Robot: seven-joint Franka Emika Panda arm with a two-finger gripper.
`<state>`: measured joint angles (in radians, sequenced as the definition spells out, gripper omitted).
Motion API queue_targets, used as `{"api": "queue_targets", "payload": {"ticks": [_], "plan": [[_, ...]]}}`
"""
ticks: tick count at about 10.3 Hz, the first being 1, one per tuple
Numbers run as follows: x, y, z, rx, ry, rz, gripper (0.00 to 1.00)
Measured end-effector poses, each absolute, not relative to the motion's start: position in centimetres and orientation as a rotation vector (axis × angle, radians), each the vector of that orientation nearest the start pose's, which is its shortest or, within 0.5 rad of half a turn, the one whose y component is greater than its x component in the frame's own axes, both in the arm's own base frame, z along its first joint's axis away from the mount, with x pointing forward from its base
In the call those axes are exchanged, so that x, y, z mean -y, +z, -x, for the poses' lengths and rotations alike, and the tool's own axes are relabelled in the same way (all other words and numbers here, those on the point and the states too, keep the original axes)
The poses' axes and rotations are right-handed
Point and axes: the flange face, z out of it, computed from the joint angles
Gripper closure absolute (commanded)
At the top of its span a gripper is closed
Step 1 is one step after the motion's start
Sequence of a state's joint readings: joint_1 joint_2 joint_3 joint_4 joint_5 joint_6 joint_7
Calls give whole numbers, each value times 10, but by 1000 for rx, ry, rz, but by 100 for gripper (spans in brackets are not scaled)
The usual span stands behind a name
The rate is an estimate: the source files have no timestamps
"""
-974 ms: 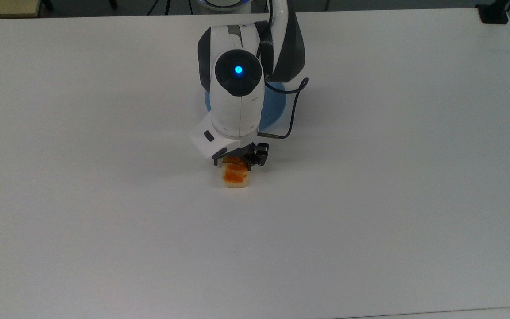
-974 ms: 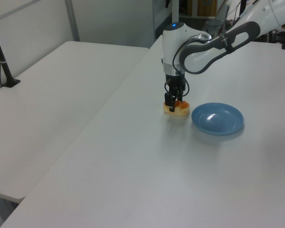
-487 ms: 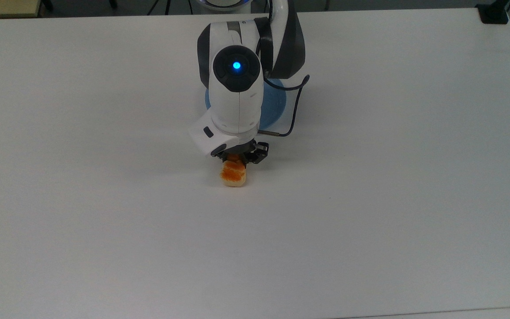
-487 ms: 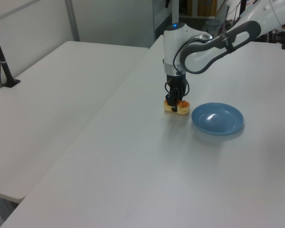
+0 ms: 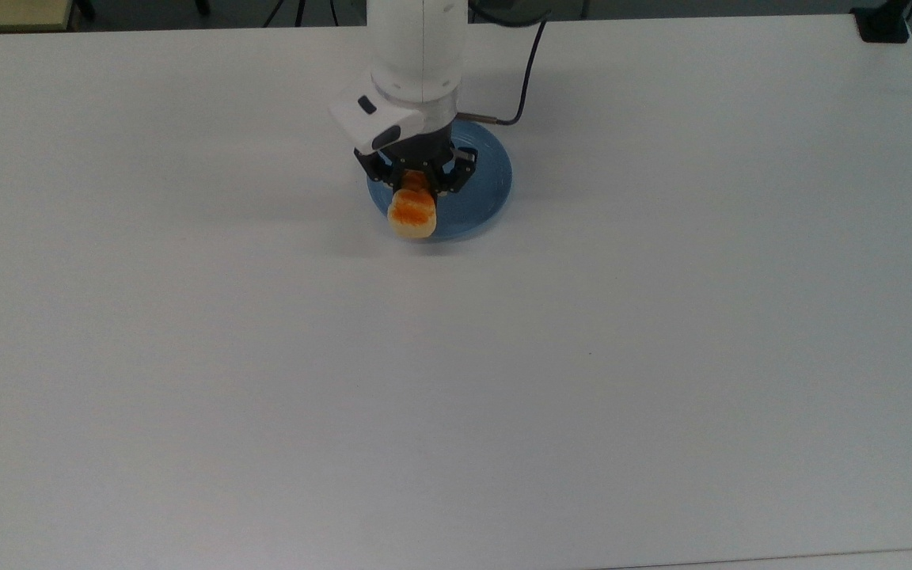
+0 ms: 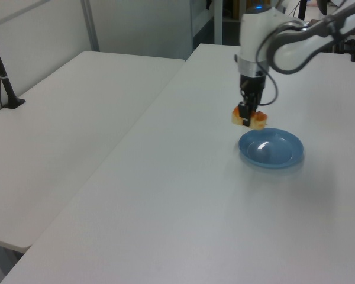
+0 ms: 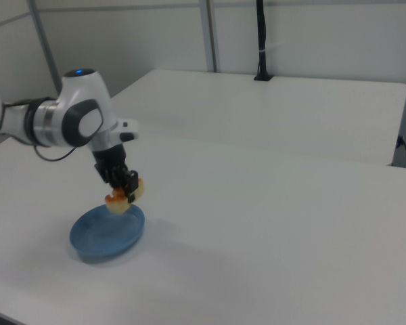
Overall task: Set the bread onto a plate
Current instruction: 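Lift the bread roll and carry it over the blue plate, then lower the bread roll onto the plate and open the gripper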
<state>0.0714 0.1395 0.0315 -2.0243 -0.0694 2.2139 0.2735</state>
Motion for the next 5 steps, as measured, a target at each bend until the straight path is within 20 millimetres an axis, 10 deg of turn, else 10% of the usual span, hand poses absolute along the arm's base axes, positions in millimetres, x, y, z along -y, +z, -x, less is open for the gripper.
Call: {"api": "queue_targets", "payload": {"ticks": [2,5], "plan": [[-65,368,-536,-145,-142,3169,53],[-78,340,-521,-95,-116,3171,44]]}}
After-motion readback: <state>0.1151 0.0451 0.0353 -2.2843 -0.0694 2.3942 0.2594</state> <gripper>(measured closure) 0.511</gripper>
